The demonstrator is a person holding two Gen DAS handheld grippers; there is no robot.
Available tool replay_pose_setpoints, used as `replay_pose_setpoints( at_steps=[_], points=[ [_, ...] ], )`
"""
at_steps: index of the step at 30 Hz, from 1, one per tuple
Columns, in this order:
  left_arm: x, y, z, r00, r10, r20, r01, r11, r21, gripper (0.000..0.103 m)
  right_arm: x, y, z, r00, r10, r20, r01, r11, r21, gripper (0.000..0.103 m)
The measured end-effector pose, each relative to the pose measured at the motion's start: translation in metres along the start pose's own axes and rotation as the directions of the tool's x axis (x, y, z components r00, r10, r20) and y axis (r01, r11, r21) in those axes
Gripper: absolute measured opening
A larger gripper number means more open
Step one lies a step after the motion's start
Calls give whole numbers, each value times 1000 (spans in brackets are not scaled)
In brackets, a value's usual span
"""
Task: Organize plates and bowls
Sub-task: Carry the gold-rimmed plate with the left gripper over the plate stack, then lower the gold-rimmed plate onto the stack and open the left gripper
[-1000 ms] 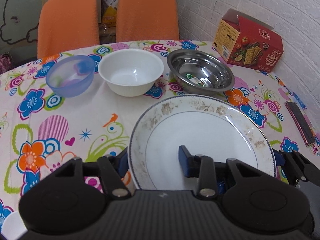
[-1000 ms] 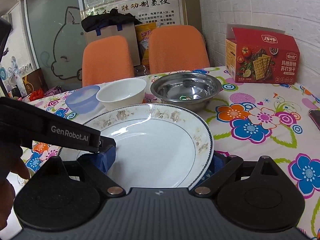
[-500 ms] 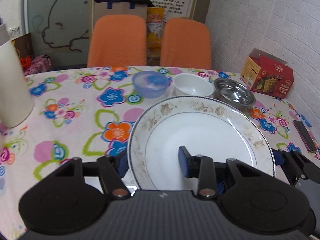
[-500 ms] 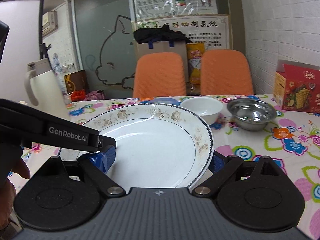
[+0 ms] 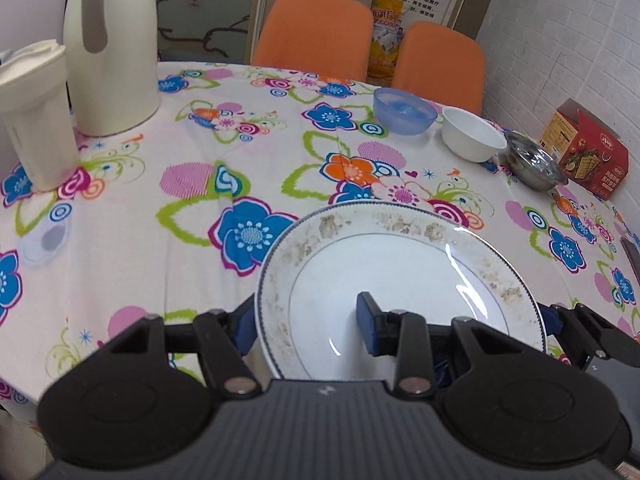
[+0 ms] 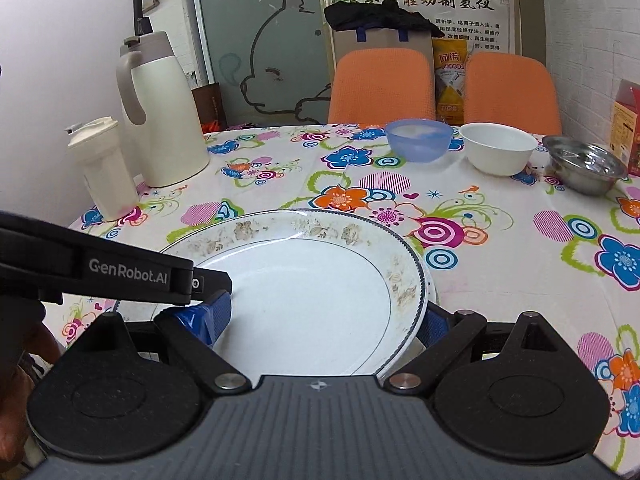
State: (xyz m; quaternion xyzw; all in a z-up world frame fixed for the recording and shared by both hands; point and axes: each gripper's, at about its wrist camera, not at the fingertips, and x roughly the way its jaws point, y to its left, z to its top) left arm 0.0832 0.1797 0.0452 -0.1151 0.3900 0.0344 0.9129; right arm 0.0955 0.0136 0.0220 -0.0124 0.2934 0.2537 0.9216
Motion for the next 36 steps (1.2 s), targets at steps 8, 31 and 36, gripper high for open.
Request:
replay_pose_setpoints(
  at_steps=[8,31,36],
  points=[
    [21,7,2,999,-28,-16,27,999,-25,36,8,0,-7,1000,-9,-12,9,1000,-6,81],
    [-16,-5,7,991,-64,118,67,998,-23,61,-23,-23,4,991,-100,88,102,994,-26,80],
    [-23,-18,1,989,-73,129,75,997,-17,73,-30,-37,0,988,-130,81,129,992,14,80]
  ],
)
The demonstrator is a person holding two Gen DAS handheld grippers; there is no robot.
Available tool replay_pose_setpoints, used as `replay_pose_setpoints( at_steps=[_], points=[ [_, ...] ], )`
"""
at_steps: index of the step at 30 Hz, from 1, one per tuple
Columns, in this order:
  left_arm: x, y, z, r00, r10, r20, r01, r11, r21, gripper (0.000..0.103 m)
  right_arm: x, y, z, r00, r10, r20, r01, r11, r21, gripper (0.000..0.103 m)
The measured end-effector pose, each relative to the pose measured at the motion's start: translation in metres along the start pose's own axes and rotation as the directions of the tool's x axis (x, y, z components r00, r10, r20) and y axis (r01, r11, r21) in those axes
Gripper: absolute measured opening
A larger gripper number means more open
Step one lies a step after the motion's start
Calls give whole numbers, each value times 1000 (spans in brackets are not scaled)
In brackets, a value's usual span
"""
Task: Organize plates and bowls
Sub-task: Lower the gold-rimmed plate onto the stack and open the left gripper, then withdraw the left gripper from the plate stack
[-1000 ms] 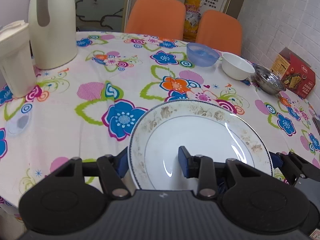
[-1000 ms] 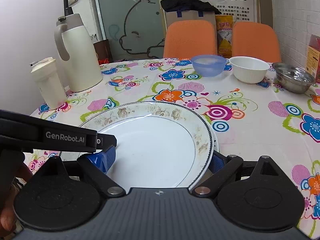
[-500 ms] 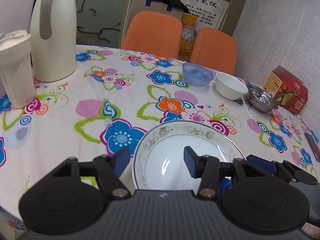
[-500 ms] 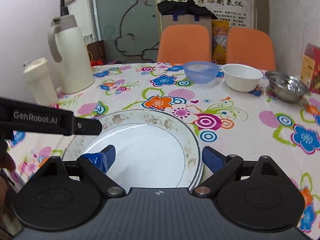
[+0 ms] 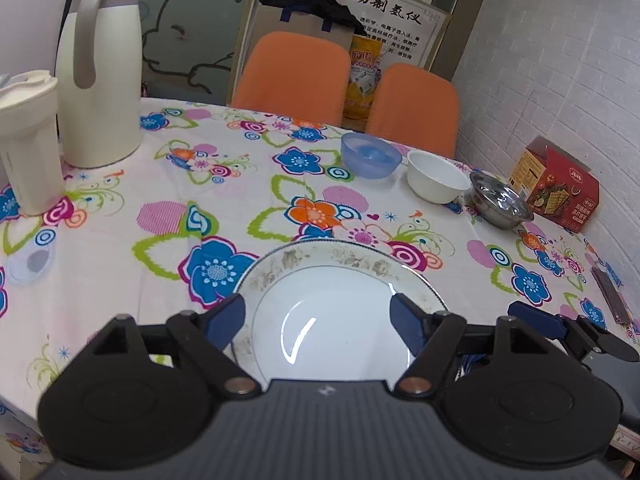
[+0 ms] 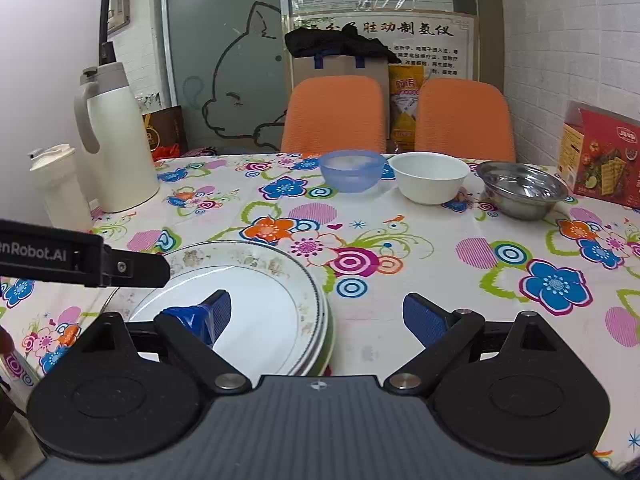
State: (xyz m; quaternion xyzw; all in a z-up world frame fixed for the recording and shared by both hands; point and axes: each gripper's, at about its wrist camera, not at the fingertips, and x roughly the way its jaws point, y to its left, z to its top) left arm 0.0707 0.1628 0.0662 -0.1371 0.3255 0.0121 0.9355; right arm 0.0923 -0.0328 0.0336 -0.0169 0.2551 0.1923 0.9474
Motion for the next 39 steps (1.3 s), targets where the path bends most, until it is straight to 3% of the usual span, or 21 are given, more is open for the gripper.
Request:
replay_pose_setpoints(
  at_steps=[21,26,39],
  points=[
    [-24,-64,-12,998,-40,49,37,997,71,74,-41,-51,-6,993,-108,53,101,988,116,80],
    [-35,-77,-20,998,-53,45,48,993,103,74,-57,-62,-10,992,-107,70,94,981,170,81],
    [-62,-93,-38,996,-75,54,68,989,134,74,-87,-72,-23,977,-191,98,165,961,223,81]
  ],
)
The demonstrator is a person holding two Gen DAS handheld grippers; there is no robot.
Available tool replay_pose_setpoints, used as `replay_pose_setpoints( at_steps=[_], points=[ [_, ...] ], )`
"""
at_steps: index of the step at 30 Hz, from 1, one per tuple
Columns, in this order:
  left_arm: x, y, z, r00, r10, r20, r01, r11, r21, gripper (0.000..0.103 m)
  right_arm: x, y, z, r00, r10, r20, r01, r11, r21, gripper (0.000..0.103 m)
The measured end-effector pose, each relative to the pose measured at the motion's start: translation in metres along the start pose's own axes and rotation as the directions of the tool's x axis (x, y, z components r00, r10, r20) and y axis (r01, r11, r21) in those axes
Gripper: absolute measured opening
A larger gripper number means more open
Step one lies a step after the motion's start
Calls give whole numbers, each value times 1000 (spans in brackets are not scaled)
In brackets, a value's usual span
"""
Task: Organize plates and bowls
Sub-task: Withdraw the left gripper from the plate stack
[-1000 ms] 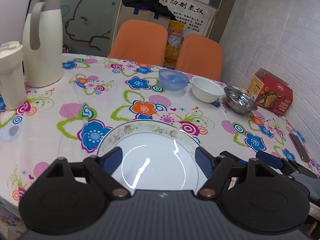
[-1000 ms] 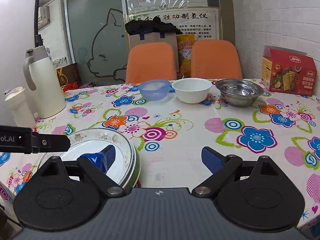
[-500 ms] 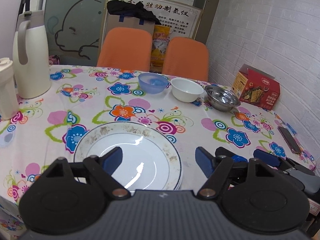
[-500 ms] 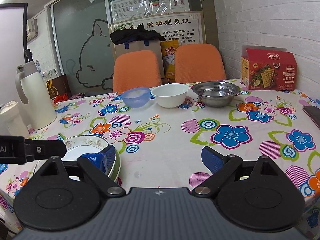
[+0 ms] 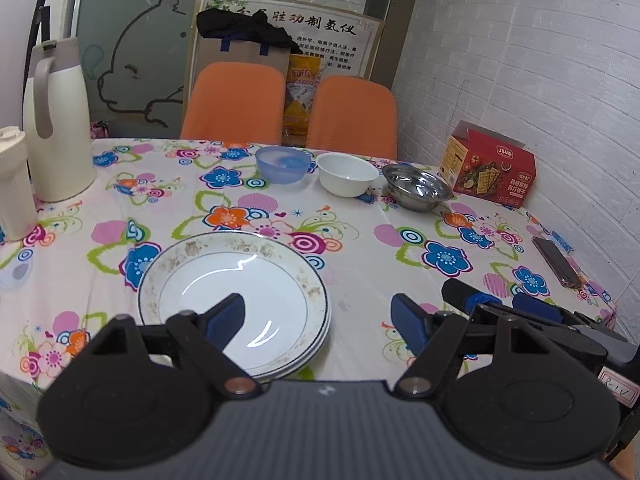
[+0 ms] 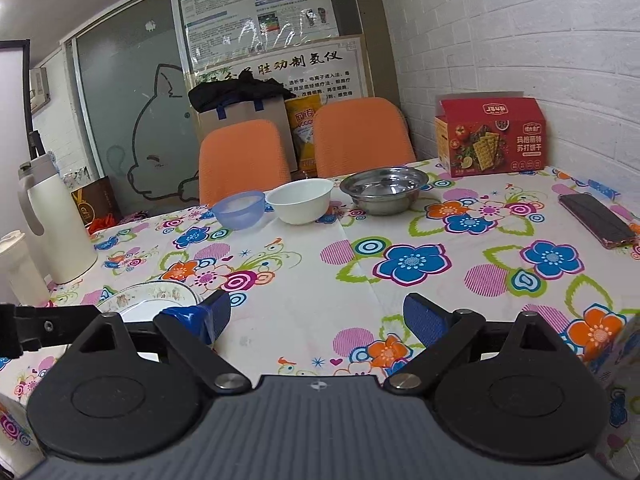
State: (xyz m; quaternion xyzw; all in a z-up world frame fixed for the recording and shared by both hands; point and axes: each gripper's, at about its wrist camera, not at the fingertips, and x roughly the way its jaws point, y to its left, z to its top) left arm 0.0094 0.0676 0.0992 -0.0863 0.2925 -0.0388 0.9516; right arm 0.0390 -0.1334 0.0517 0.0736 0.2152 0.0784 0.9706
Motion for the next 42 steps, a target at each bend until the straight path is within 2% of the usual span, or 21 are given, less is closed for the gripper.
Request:
replay_pose_setpoints(
  at_steps=[5,11,17,28,42],
  points=[
    [12,-4,1,1000,0,-16,0,1000,21,74,5,-9,2,1000,-22,0,22,1000,19,81],
    [43,-1,6,997,-5,-78,5,1000,0,74,28,-11,1,997,-62,-52,60,998,-34,81],
    [68,4,15,993,-12,-116,8,999,-39,74,52,-20,3,993,-61,-98,59,998,-28,81],
    [97,6,25,986,17,-166,-25,999,-47,74,79,-33,6,989,-64,-135,66,998,10,81],
    [104,-11,24,981,-25,-191,19,999,-32,74,69,-42,8,988,-83,-132,85,996,9,81]
  ],
)
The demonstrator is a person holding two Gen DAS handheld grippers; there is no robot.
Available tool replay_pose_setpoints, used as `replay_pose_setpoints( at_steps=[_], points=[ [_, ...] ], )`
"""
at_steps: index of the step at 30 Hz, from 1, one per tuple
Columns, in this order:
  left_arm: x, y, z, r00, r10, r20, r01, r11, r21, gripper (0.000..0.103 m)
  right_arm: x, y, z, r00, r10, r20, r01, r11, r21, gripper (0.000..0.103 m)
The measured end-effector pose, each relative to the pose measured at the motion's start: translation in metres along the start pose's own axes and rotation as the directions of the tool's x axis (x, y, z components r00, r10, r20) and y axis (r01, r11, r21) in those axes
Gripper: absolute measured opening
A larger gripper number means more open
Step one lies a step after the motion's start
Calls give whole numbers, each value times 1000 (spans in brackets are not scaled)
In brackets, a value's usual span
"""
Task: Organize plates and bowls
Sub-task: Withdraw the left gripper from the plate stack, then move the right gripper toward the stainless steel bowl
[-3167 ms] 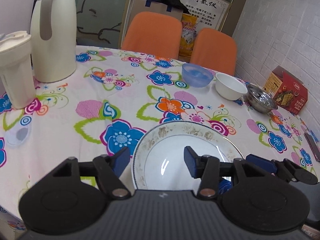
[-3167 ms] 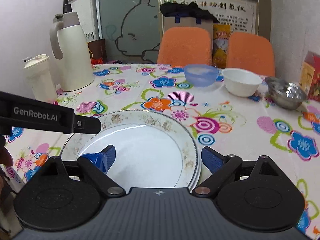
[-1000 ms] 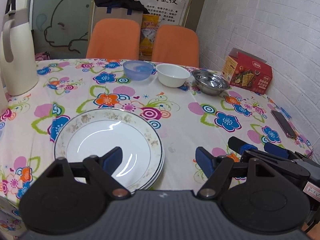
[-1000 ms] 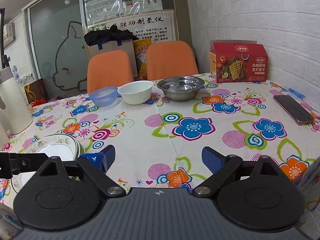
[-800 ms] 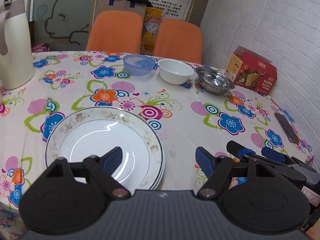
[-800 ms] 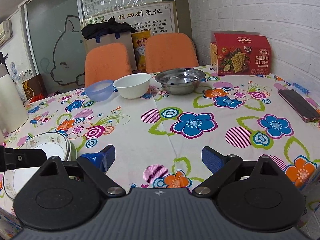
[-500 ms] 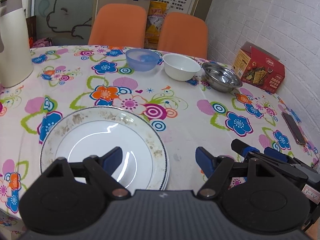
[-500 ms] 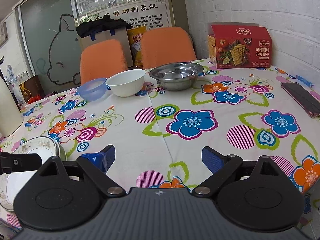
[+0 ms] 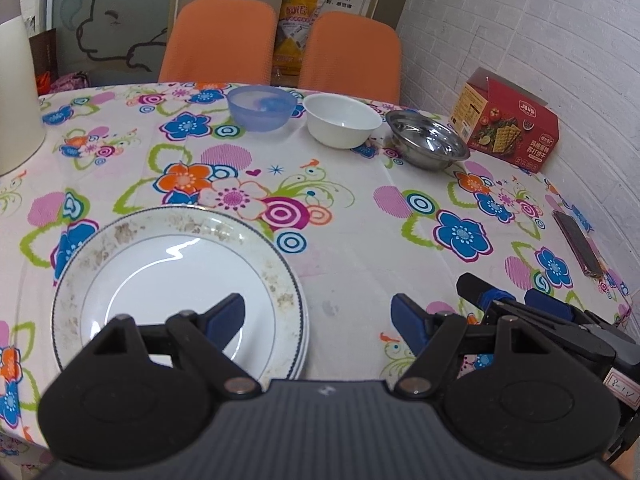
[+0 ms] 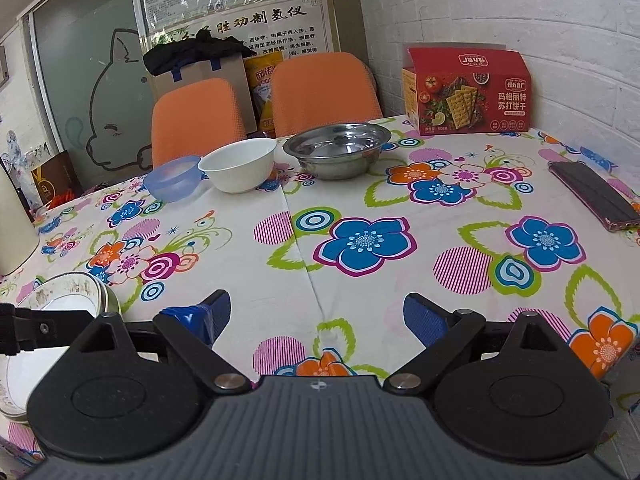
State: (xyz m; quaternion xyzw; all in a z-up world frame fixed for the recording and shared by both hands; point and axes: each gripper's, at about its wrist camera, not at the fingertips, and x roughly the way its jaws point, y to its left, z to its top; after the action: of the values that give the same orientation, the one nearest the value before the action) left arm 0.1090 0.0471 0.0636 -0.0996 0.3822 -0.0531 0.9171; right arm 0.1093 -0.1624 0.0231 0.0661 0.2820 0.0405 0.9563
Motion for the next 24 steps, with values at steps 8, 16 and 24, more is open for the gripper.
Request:
replay_pose_setpoints(
  at_steps=[8,16,24],
  points=[
    [-10,-6,-2,1000,-7,10,7,1000,-2,74,-13,-1,4,1000,14,25,-14,1000,6,81],
    [-40,-19,-12,998,-15,65,13,999,32,74,-47,2,-2,996,28,87,-26,999,-27,81],
    [-37,-44,-22,998,-49,50,43,994,100,74,-55,-16,-7,994,-4,108,6,1000,-13,81]
  ],
)
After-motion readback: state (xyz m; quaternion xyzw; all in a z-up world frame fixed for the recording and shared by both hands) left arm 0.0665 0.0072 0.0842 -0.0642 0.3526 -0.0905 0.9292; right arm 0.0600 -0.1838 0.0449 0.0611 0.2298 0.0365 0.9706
